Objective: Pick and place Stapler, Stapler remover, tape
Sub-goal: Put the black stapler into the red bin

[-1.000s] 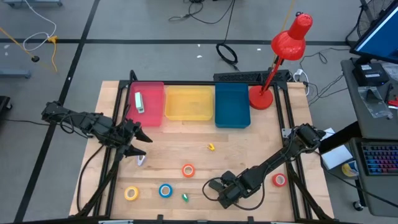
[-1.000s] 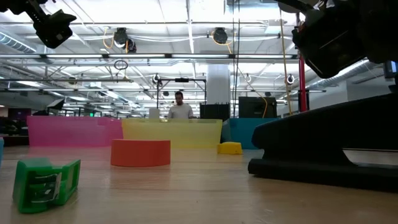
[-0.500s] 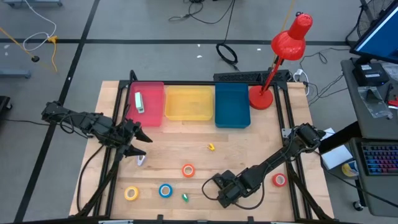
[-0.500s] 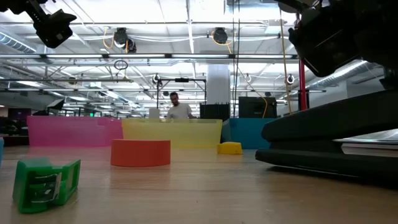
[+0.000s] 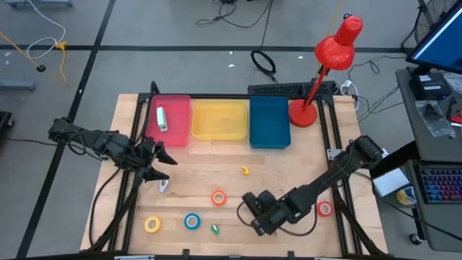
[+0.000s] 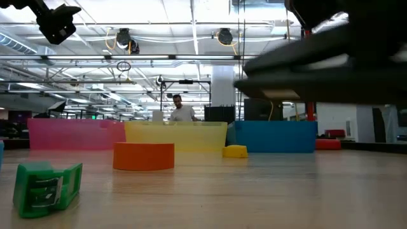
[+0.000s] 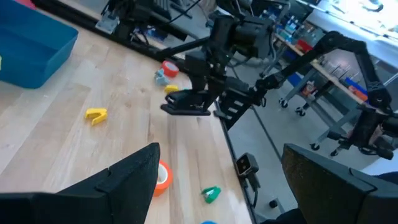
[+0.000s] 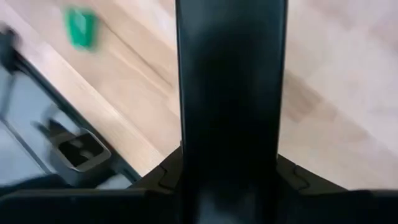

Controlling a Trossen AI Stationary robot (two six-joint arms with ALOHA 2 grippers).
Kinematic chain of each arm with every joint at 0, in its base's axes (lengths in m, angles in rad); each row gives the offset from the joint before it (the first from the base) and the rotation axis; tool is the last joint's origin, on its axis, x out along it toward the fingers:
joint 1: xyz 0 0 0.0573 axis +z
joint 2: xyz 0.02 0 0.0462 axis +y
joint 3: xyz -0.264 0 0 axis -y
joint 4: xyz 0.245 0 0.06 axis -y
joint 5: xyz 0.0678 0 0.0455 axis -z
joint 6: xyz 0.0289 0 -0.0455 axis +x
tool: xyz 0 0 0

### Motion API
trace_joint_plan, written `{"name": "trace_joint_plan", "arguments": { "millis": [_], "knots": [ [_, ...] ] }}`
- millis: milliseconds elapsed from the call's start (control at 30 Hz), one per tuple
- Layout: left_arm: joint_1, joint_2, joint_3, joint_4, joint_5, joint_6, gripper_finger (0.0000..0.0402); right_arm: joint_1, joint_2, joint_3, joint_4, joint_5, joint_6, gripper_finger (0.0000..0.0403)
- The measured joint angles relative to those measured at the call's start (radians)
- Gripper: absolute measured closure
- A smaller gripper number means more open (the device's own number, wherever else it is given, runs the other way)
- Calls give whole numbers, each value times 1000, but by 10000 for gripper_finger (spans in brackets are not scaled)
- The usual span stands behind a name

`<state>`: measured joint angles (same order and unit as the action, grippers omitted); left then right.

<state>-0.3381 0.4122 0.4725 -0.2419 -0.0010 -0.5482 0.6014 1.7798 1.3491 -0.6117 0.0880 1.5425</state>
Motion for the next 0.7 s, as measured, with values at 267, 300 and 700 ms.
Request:
{"name": "trace_joint_plan", "arguments": {
  "millis": [267,300,700],
  "knots": [
    [0,7,0,77,-27,-14,66,-57,-36,0,41,92,-69,285],
    [0,14,0,93,-39,-15,66,-64,-35,0,52,101,-83,285],
    [0,238,0,295,-107,-59,66,-223,-35,0,242,208,-331,285]
  ]
}}
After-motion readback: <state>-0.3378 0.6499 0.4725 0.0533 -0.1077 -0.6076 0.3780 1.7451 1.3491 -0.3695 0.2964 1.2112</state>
